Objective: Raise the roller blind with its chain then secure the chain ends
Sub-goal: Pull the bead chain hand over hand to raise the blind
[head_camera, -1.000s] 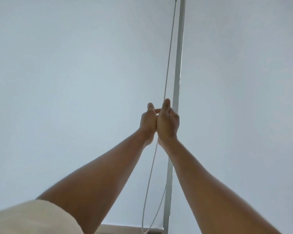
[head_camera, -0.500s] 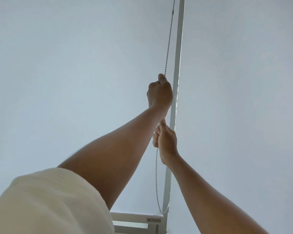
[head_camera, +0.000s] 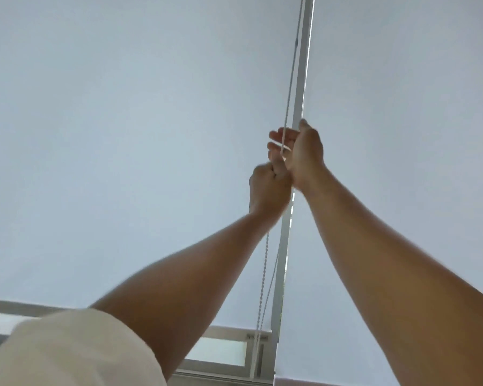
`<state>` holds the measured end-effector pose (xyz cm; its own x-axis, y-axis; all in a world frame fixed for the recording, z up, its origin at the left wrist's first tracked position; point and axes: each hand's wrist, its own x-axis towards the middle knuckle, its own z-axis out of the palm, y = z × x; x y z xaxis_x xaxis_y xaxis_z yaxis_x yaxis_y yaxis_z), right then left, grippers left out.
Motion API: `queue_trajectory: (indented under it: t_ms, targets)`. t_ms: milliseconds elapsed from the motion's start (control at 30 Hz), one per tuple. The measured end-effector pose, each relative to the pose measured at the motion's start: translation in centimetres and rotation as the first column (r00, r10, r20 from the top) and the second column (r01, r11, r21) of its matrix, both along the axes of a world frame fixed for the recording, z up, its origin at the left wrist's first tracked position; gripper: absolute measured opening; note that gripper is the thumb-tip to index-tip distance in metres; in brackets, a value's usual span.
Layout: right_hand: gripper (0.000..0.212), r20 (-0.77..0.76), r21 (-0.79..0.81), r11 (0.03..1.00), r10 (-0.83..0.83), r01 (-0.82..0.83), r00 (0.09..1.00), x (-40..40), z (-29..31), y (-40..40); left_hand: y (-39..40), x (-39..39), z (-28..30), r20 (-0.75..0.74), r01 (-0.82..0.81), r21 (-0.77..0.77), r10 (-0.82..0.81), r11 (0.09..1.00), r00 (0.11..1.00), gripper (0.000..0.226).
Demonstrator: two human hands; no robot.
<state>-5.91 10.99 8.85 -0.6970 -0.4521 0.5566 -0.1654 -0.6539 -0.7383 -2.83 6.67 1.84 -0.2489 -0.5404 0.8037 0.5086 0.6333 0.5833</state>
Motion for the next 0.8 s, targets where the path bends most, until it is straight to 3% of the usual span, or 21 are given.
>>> queue_trajectory:
  t_ms: [133, 267, 333, 500, 700, 800]
  targets:
    - [0.042, 0.003, 0.088, 0.995, 0.047, -0.047, 0.999, 1.2, 3.0, 0.3, -0.5, -0.5, -5.3, 0.065, 0.023, 0.030, -0.025, 0.999, 0.998, 0.058]
    - [0.037, 0.061, 0.110, 0.988, -0.120, 0.112, 0.991, 1.8, 3.7, -0.6, -1.3, 0.1, -6.1, 0.138, 0.280, 0.110, -0.294, 0.954, 0.946, 0.055]
    - [0.036, 0.058, 0.069, 0.980, -0.193, 0.189, 0.979, 2.0, 3.5, -1.0, -1.7, 0.4, -5.6, 0.184, 0.363, 0.121, -0.380, 0.924, 0.906, 0.054]
    - [0.040, 0.012, -0.106, 0.982, -0.155, 0.155, 0.988, 1.8, 2.6, -1.5, -3.1, 0.4, -3.8, 0.242, 0.400, 0.270, -0.464, 0.876, 0.852, 0.057]
    - [0.053, -0.081, -0.100, 0.961, -0.267, 0.259, 0.960, 0.6, -4.6, -3.0, -3.8, 1.4, 2.0, 0.155, 0.413, 0.329, -0.480, 0.849, 0.863, 0.060]
    - [0.054, -0.046, -0.079, 0.988, -0.136, 0.132, 0.990, 0.6, -8.1, -3.4, -2.4, 2.0, 5.3, 0.172, 0.410, 0.297, -0.471, 0.862, 0.865, 0.059]
